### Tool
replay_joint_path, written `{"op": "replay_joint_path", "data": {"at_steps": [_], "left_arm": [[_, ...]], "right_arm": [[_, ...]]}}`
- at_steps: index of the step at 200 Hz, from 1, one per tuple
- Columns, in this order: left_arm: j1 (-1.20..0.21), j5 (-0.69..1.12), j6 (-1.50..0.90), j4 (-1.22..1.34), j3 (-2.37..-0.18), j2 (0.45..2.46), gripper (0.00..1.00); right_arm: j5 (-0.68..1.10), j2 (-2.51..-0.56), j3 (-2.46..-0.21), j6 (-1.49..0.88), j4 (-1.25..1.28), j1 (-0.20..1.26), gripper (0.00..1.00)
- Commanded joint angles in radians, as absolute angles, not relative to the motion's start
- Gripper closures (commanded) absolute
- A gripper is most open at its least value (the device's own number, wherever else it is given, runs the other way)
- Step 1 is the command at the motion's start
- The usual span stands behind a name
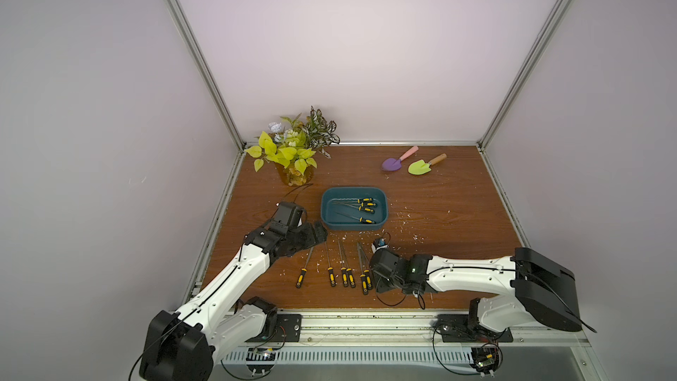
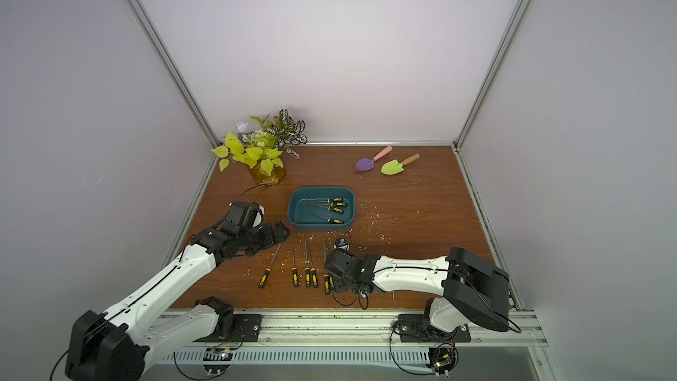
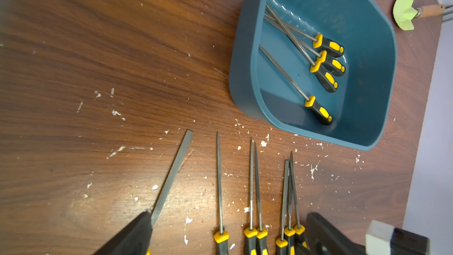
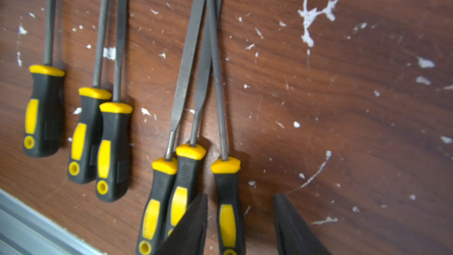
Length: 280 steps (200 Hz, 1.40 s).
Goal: Put the file tool into the storage box
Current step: Pick up the file tool from the center of the board.
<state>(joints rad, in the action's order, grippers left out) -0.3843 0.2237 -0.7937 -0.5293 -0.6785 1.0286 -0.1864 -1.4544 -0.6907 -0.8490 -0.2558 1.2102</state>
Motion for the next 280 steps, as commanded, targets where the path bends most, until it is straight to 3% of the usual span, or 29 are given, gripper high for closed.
{"op": "replay_joint_path", "data": {"at_steps": [1,120,203,243,280], "left_arm": [[-0.391,0.229,-0.795,-0.535,-0.704,1.026,0.0],[-0.391,0.24,-0.85,-0.535,-0.713,0.969,0.0],[-0.391,0.203,-0.841,-0.535,-0.809,1.016,0.0],[-0.391,0.206,-0.841,-0.535,-0.823,1.02,0.0],[-0.391,0.202,-0.832,-0.535,-0.847,1.03,0.0]], "right_arm": [[-0.186,-1.464,-0.667,-0.834,-0.273,1.213,0.57],[-0.265,-1.426,-0.666,-0.787,-0.34,1.223,0.85],[-0.228,-1.138,-0.645,-0.56,-0.416,1.223,0.9],[-0.357,-1.072,-0.745,-0.458,-0.459,1.214,0.89],[-0.269,-1.076,-0.812,-0.269,-0.375,1.046,0.88]]}}
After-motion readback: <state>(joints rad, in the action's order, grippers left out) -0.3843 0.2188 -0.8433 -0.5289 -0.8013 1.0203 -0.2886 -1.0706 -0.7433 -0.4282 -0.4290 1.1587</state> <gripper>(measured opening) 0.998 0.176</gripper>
